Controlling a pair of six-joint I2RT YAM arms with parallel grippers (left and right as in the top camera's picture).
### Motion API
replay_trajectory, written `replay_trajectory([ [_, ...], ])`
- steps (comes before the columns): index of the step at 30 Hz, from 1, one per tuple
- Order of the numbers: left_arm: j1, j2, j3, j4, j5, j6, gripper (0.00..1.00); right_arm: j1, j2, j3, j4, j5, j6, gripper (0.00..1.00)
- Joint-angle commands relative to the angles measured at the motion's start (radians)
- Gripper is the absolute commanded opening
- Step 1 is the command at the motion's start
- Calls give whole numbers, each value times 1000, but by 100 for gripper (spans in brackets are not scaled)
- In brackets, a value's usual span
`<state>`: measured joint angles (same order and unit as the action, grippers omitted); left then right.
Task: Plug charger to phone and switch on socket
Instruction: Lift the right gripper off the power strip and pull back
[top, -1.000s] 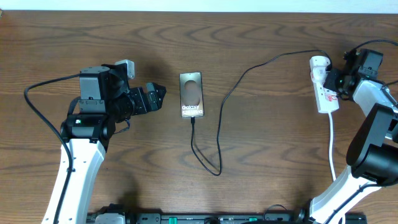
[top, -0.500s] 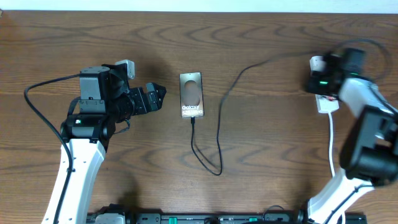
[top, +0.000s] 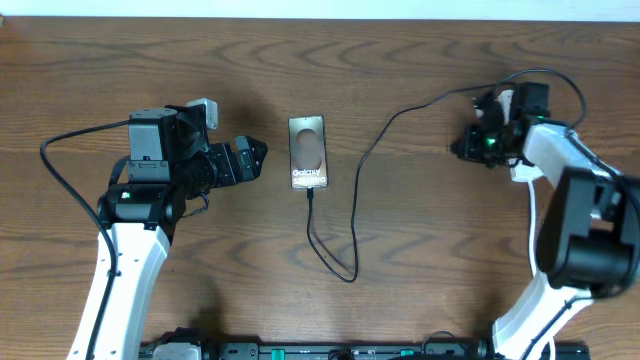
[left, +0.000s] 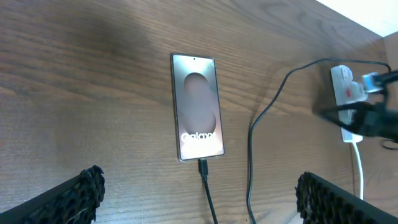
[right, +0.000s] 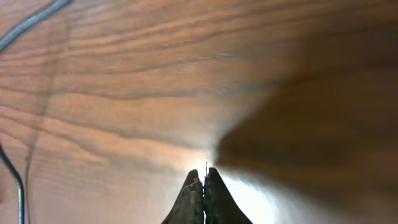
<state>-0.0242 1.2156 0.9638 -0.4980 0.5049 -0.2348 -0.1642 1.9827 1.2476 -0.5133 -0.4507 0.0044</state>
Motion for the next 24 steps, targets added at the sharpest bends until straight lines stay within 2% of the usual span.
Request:
replay_trajectory([
  [1, -2, -6, 3, -3, -9, 17, 100, -16, -204, 2, -69, 119, 25, 5],
  [3, -2, -6, 3, -3, -9, 17, 100, -14, -293, 2, -123, 132, 25, 31],
  [5, -2, -6, 3, -5, -9, 17, 100, -11, -390, 2, -175, 132, 25, 48],
  [8, -2, -6, 3, -16, -9, 17, 100, -8, -568, 2, -272, 130, 37, 83],
  [10, -2, -8, 3, -21, -9, 17, 100, -1, -662, 2, -320, 130, 37, 97],
  [17, -1, -10, 3, -37, -9, 16, 100, 9, -921, 2, -451, 131, 92, 99],
  [24, -1, -10, 3, -55, -9, 17, 100, 9, -1068, 2, -595, 131, 92, 99],
])
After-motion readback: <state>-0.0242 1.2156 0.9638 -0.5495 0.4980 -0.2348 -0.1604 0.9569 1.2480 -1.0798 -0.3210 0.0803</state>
